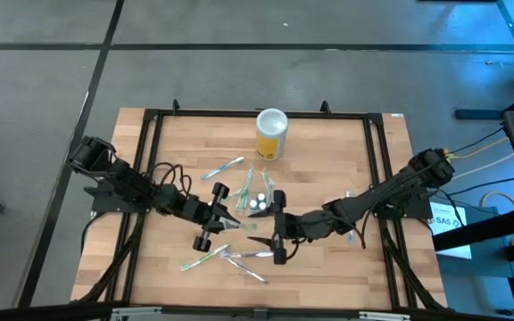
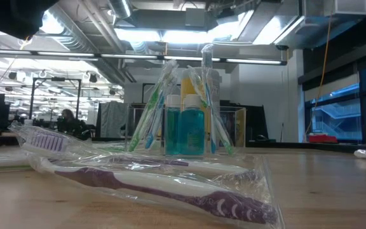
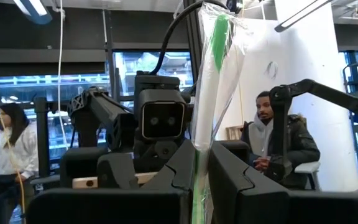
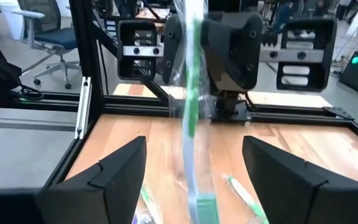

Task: Pick & Place toothbrushing station
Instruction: Put the green toothbrush into the transparent organizer

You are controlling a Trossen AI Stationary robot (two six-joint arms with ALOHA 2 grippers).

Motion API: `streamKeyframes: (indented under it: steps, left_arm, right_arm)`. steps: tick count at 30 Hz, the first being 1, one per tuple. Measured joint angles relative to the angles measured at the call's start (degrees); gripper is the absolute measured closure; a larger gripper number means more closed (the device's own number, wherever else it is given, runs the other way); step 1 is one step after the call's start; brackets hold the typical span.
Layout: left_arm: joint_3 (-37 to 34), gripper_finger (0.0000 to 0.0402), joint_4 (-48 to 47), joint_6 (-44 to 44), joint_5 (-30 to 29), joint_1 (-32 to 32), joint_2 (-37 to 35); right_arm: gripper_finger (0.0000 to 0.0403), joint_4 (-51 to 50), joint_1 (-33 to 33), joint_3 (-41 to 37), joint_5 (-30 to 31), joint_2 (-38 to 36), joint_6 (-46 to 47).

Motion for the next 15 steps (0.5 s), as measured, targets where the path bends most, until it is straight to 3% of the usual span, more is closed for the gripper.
streamKeyframes:
  steps: [15]
  left_arm:
    - [0.0,0.0383,0.9,0.5,-1.5,0.0,0.0]
  right_arm:
    - [0.0161,-0.8,-2.3,0.0,-0.2,0.0,1.0]
